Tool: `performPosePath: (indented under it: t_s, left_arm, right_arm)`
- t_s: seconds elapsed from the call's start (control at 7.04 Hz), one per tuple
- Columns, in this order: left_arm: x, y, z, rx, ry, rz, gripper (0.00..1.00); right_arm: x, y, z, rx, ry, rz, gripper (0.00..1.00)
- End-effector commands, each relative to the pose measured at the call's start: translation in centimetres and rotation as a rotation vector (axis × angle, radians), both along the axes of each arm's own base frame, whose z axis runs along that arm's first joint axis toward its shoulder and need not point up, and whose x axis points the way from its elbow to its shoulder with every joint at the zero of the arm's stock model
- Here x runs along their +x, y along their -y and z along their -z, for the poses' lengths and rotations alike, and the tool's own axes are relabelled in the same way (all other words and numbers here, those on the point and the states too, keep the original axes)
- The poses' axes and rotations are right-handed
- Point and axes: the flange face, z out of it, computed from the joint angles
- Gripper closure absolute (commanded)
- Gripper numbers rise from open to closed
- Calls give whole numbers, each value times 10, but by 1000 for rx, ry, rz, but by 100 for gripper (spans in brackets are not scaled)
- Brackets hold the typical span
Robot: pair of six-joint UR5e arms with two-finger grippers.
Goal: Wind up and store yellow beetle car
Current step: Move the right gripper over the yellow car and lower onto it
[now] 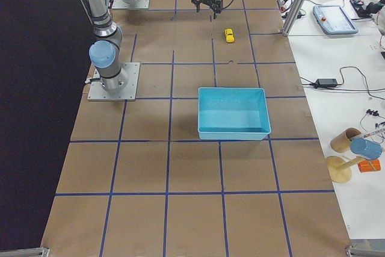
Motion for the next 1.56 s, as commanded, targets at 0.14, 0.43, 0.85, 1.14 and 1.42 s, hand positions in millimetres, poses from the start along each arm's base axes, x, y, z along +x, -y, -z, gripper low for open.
performPosePath:
  t_s: [0.14,0.43,0.85,1.14,1.42]
  left_arm:
    - [9,-31,-10,45,3,-4,1]
    - [12,-31,-10,70,-3,-9,1]
    - [21,-27,-13,61,-7,-27,1]
    - [20,-26,-15,52,-15,-27,1]
    - [20,-26,-16,49,-12,-25,1]
  right_arm:
    - [42,29,39,-32,45,-172,0]
    - [70,54,54,-107,46,-250,0]
    - [160,111,132,-60,44,-393,0]
    - [166,118,175,-51,44,-413,0]
    - [168,128,212,-67,32,-432,0]
